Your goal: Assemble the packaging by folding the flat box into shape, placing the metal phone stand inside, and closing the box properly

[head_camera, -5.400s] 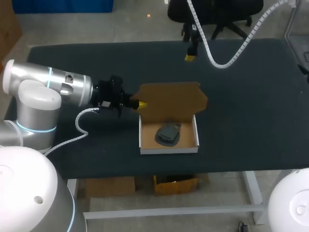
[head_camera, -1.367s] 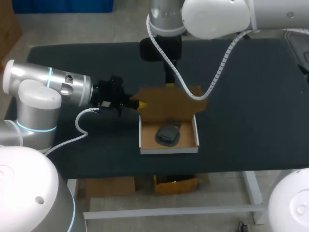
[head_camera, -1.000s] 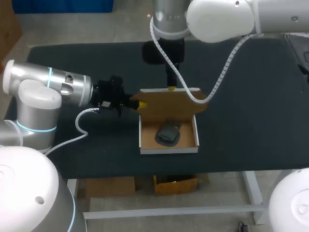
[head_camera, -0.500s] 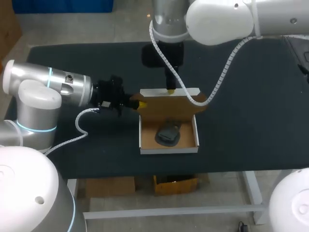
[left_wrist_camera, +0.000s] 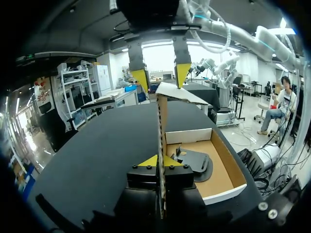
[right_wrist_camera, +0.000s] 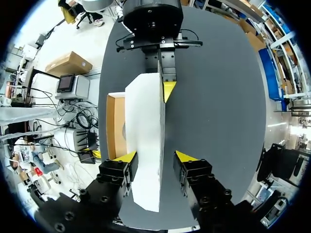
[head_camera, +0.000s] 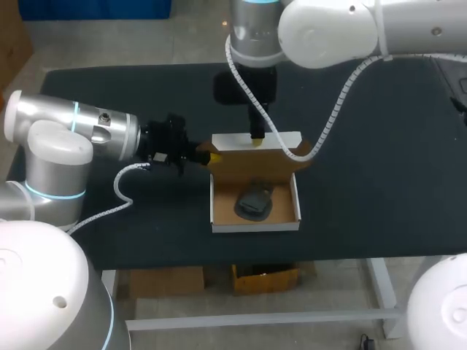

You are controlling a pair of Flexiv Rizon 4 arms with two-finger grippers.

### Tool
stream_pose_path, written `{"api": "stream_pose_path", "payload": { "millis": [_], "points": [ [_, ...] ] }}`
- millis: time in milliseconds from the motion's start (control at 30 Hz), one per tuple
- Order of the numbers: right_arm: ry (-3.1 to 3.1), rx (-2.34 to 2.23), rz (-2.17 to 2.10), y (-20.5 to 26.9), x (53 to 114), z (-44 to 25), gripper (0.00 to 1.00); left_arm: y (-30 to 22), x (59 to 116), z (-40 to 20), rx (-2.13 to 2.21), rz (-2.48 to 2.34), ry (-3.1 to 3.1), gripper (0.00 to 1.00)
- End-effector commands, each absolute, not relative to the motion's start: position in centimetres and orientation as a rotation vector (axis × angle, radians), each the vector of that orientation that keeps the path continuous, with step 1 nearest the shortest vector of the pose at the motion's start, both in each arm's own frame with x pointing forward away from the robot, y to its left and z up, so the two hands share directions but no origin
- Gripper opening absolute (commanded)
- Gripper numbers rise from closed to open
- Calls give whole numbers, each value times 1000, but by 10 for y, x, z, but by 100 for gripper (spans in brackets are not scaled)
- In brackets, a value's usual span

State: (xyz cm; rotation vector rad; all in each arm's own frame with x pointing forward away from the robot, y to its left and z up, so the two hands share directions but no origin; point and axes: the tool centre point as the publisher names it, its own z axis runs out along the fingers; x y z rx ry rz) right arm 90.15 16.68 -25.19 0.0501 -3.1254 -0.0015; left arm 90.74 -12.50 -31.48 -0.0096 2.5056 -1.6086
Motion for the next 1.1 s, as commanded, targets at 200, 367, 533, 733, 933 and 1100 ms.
{"api": "stream_pose_path", "payload": {
  "millis": [200,367,533,733,933,1100],
  "points": [
    [-3097,61,-8,167,908,-259,44,-125,907,-315,-10,-1611,2501,0],
    [-3088,69,-11,168,910,-261,39,-125,907,-315,-10,-1611,2501,0],
    [-3081,78,-11,170,911,-262,28,-125,907,-315,-10,-1611,2501,0],
    [-3076,87,-10,171,911,-264,18,-125,907,-315,-10,-1611,2501,0],
    [-3077,98,-5,173,910,-264,0,-125,907,-315,-10,-1611,2501,0],
    [-3081,106,3,175,907,-263,0,-125,907,-315,-10,-1611,2501,0]
  ]
}}
